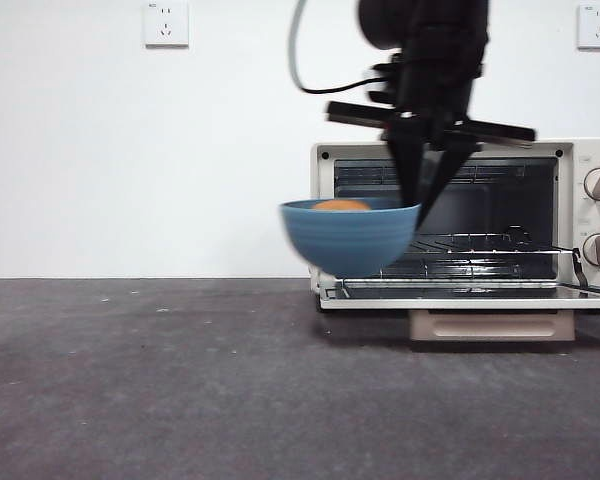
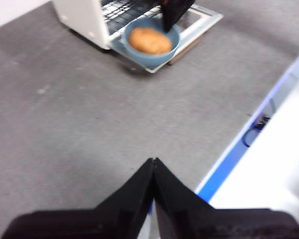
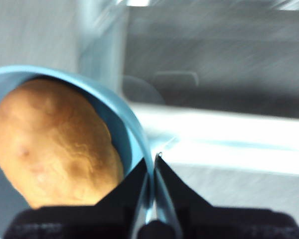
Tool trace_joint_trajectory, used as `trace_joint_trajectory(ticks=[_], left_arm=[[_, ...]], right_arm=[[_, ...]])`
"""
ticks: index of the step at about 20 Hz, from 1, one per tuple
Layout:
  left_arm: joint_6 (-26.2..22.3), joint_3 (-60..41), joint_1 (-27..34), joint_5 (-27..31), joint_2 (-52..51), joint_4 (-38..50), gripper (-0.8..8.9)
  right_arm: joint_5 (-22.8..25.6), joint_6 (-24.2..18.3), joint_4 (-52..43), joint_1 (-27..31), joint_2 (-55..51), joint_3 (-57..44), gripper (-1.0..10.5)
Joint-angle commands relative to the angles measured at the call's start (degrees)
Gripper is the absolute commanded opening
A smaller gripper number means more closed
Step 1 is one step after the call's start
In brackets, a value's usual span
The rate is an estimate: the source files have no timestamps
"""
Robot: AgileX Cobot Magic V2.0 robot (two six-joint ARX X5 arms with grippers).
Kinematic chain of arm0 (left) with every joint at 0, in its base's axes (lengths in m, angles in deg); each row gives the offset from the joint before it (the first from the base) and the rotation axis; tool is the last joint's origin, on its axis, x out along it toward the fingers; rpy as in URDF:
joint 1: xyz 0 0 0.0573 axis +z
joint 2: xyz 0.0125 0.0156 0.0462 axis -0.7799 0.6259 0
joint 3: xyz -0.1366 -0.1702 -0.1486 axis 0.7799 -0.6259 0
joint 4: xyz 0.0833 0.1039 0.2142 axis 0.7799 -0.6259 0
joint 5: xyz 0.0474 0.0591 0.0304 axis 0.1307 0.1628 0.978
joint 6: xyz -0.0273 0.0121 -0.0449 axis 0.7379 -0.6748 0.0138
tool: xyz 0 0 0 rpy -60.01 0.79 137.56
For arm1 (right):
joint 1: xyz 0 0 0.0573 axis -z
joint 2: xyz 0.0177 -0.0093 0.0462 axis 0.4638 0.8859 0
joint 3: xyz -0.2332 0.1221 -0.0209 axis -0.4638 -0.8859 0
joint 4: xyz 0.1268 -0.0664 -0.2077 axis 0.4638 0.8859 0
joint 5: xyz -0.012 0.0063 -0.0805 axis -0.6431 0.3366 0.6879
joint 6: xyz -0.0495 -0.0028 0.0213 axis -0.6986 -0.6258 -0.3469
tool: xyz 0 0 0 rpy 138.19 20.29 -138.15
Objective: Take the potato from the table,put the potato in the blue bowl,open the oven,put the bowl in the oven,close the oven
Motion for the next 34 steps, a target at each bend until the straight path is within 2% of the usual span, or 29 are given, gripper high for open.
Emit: trace_joint_trajectory(ticks=[1, 4, 7, 9, 15, 20, 34], left_arm=[[0.4, -0.4, -0.2, 2.6, -0.4, 0.2, -0.05], [0.4, -0.4, -0.2, 4.6, -0.4, 0.2, -0.05], [0.4, -0.4, -0.2, 4.7, -0.4, 0.2, -0.05], [0.4, -0.4, -0.2, 4.7, -0.4, 0.2, -0.05], [1.4, -0.4, -0.2, 4.7, -0.4, 0.2, -0.05], [1.8, -0.4, -0.2, 4.7, -0.3, 0.2, -0.05], [3.0, -0.4, -0.2, 4.7, 0.0, 0.2, -0.05]], right_arm=[[-0.4, 3.4, -0.4, 4.3, 0.0, 0.7, -0.2], [-4.0, 5.6, -1.9, 9.8, 0.0, 0.7, -0.2], [-7.0, 9.5, -4.3, 14.0, 0.0, 0.7, -0.2], [-7.0, 12.8, -5.7, 16.1, 0.0, 0.7, -0.2], [-5.9, 18.7, -7.8, 20.2, 0.0, 0.7, -0.2], [-2.3, 18.7, -7.8, 21.8, 0.0, 0.7, -0.2], [-0.9, 18.1, -10.3, 22.0, 0.0, 0.7, 0.1]])
